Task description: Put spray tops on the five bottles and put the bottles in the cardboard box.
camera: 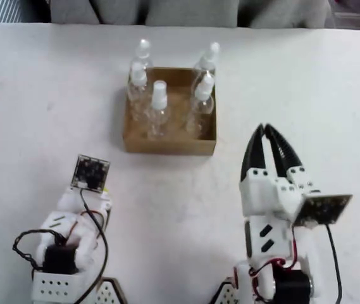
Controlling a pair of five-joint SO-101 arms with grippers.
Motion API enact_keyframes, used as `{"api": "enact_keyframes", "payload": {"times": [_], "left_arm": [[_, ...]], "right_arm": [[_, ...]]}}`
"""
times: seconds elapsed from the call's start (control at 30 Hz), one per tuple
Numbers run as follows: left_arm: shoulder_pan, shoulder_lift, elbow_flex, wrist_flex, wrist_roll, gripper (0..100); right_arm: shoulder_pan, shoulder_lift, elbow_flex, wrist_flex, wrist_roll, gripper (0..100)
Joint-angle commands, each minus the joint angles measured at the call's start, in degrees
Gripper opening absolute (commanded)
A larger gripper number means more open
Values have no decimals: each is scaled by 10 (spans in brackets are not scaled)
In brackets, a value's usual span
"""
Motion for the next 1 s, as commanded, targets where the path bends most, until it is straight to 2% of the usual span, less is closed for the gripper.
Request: {"api": "enact_keyframes", "payload": {"times": [0.0, 0.27, 0.4, 0.7, 0.97], "left_arm": [[-6, -1, -2, -1, -5, 20], [-5, -1, -2, 0, -5, 20], [-5, -1, -2, 1, -5, 20], [-5, -1, -2, 1, -5, 20], [-6, -1, -2, 1, -5, 20]], "right_arm": [[8, -5, 14, 58, -6, 15], [8, -4, 74, 218, -6, 17], [10, -4, 120, 258, -6, 18], [9, -4, 229, 257, -4, 18], [12, -4, 257, 258, -1, 18]]}}
